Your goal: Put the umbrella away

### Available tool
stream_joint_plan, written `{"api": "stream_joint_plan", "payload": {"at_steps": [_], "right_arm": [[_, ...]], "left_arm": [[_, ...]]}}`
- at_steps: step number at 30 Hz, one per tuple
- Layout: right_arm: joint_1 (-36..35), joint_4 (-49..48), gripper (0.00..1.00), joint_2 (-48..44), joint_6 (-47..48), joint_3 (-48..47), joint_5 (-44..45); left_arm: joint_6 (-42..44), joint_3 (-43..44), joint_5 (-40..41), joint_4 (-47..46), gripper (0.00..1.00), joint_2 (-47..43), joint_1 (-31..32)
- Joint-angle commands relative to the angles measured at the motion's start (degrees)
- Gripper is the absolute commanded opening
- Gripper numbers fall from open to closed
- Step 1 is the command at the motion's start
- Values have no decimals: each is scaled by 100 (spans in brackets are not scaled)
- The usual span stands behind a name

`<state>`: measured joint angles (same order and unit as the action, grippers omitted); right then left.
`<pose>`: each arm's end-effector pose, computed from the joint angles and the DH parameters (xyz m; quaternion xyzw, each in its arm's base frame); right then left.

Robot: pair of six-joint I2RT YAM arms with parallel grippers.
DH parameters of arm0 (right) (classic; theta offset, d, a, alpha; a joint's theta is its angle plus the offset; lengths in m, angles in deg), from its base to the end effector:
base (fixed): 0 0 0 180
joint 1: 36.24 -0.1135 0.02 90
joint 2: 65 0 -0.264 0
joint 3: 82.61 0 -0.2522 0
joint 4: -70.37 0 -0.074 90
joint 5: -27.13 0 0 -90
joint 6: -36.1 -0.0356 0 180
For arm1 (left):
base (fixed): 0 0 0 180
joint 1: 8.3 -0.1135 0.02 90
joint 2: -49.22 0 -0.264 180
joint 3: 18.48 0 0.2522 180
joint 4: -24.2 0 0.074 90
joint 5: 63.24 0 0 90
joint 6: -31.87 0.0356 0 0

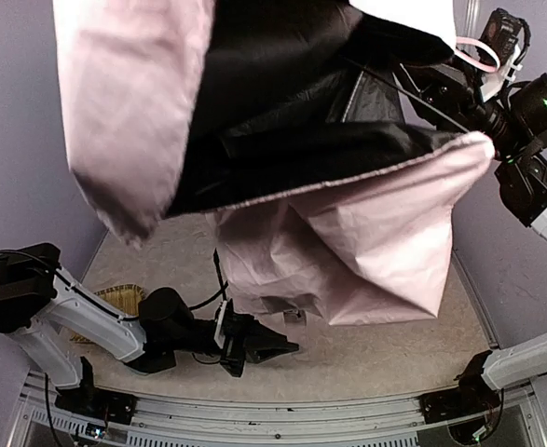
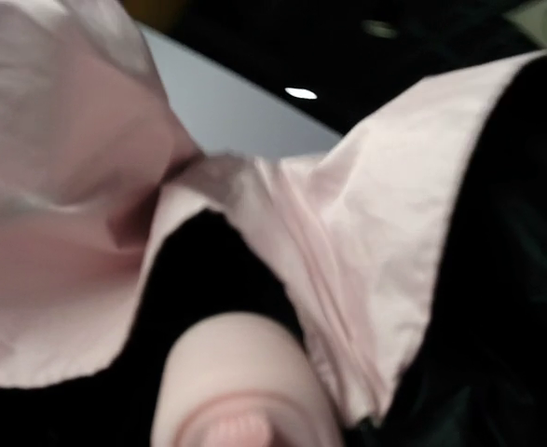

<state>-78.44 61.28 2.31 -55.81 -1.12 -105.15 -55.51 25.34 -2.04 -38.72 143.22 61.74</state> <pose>0.1398 0.1591 0.5526 -0.4422 0.2554 0.4583 0.7275 0.0872 -0.2902 0.2064 0.5147 0.3720 -0.5491 0.5433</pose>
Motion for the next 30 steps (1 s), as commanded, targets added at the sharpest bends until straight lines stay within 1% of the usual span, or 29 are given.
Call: {"api": "stream_joint_plan", "payload": {"at_steps": [1, 4, 6, 9, 13, 17, 20, 23, 25, 28, 30], "right_arm": [[53, -260, 0, -133, -279, 87, 2089], [62, -610, 0, -175, -375, 416, 2946], [62, -826, 0, -119, -449, 585, 3291], [62, -1115, 0, 84, -538, 705, 3382], [62, -1315, 0, 298, -572, 678, 3145], [62, -1347, 0, 362, -636, 607, 2752], [62, -1362, 0, 345, -731, 588, 2472], [62, -1306, 0, 353, -779, 619, 2334], [62, -1413, 0, 393, -813, 684, 2079], [12, -1734, 0, 592, -947, 699, 1195], [-74, -2122, 0, 702, -1049, 724, 368]], "left_arm": [[413, -410, 499, 332, 0, -851, 638], [1275, -286, 1409, 1637, 0, -1513, 1349], [1684, -224, 1912, 2178, 0, -1835, 1776], [1785, -215, 2209, 2510, 0, -2106, 2020], [1843, -202, 2387, 2724, 0, -2188, 2152], [1994, -378, 2689, 2570, 0, -2074, 2135], [1937, -441, 2639, 2425, 0, -1903, 2006], [1908, -364, 2618, 2314, 0, -1706, 1943], [1875, -296, 2641, 2138, 0, -1462, 1798], [1797, -159, 2535, 1816, 0, -970, 1289], [1704, -61, 2455, 1459, 0, -521, 811]]}}
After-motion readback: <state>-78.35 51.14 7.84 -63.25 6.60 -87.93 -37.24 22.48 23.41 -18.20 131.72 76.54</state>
